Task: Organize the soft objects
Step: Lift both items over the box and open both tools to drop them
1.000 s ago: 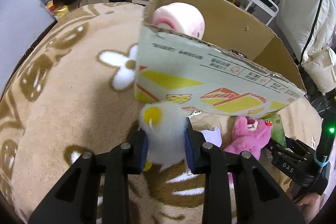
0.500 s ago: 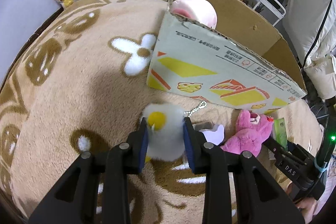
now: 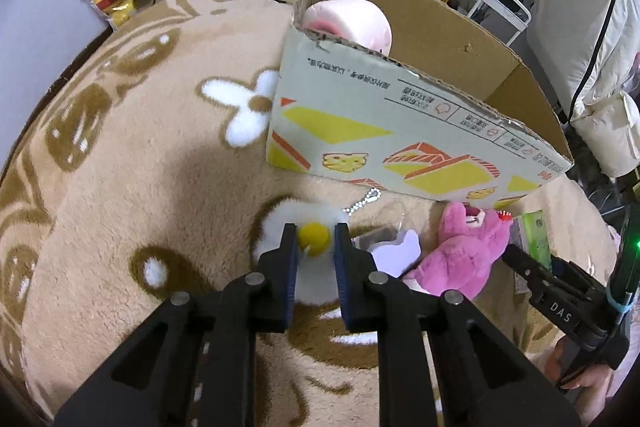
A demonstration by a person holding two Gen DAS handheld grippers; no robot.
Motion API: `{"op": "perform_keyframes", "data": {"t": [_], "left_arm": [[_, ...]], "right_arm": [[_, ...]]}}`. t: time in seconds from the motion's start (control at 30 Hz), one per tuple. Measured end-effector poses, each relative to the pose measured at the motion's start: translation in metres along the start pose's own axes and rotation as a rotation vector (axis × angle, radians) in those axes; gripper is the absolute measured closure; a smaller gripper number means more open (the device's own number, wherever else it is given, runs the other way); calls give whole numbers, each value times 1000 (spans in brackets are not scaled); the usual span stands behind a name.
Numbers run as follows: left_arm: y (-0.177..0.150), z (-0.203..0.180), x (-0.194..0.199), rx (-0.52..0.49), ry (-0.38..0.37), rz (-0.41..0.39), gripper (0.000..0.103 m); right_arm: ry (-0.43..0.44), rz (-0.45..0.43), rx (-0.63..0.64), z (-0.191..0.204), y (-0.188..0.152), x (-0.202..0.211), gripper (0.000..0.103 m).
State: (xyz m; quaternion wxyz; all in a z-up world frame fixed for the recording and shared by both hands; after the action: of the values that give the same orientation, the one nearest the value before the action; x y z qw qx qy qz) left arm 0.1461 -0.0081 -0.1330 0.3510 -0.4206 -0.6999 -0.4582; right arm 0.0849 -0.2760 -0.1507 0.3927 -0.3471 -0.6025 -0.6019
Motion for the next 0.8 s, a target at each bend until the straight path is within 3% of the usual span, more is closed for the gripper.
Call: {"op": "perform_keyframes", "data": {"t": [0.13,0.4,0.8], "left_arm": [[0,3,-3,23,-19,16,86],[-9,-9,7,-54,-1,-42,93],[-10,-19,53,-118,2,-239,93]], "right_arm": [[0,-7,-4,1,0,3,46],[-7,-88,-13,3,2,26,46],[9,-306,-30,5,13,77,46]]}}
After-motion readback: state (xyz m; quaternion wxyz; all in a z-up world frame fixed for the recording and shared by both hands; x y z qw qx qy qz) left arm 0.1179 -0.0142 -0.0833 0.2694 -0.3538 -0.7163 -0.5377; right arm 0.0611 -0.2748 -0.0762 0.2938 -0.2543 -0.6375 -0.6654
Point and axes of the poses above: each gripper's, at about its wrist camera, not at the fingertips, and x roughly against the way its jaws point, z to its left, y to its top, the point moved 2 cm from there along -x, roughly the way its jaws point, and after that the axes turned 14 degrees about x, right-handed, at the moved point
